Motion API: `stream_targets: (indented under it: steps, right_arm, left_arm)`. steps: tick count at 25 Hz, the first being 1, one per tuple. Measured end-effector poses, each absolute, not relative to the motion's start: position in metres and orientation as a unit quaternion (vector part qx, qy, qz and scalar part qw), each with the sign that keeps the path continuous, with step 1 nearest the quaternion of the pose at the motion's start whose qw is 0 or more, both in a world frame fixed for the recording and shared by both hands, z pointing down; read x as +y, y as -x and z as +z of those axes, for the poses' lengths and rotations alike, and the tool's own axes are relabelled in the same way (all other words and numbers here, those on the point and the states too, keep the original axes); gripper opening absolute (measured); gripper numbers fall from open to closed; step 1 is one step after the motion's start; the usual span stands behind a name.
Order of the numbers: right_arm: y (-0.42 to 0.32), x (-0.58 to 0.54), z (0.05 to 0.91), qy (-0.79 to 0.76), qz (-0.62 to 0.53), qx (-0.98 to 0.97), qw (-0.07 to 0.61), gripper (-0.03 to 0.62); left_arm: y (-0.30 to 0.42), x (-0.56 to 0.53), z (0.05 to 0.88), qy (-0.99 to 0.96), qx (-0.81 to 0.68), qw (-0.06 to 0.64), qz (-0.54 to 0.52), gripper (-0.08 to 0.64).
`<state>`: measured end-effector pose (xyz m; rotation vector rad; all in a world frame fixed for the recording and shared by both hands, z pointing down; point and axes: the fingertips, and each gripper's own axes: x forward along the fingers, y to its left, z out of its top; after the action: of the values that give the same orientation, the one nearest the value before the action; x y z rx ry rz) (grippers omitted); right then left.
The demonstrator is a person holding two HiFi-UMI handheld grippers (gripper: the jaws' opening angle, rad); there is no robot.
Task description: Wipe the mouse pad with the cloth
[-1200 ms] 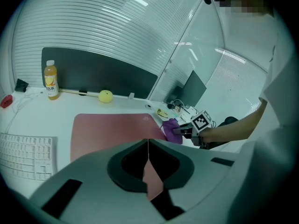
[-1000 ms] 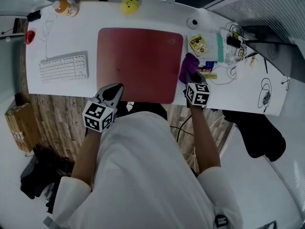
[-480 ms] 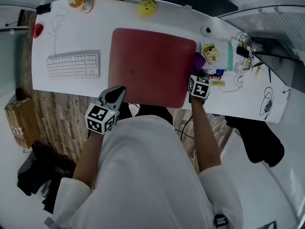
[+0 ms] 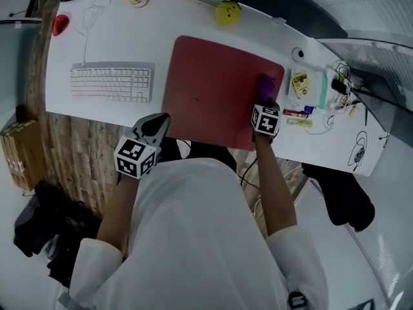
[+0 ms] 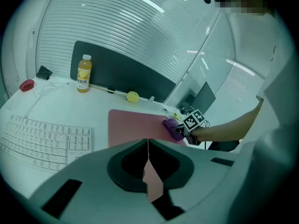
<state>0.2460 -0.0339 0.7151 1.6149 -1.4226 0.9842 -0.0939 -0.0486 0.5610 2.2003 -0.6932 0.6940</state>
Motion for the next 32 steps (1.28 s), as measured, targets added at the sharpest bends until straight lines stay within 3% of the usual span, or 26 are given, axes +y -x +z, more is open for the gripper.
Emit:
stream_targets:
  steps: [32]
  right_arm:
    - [-0.008,-0.120,0.706,-0.463,0.335,-0.699,0.430,0.074]
  left_arm:
    - [0.176,-0.090,0.584,-0.829,-0.329,0.398,0.214,0.020]
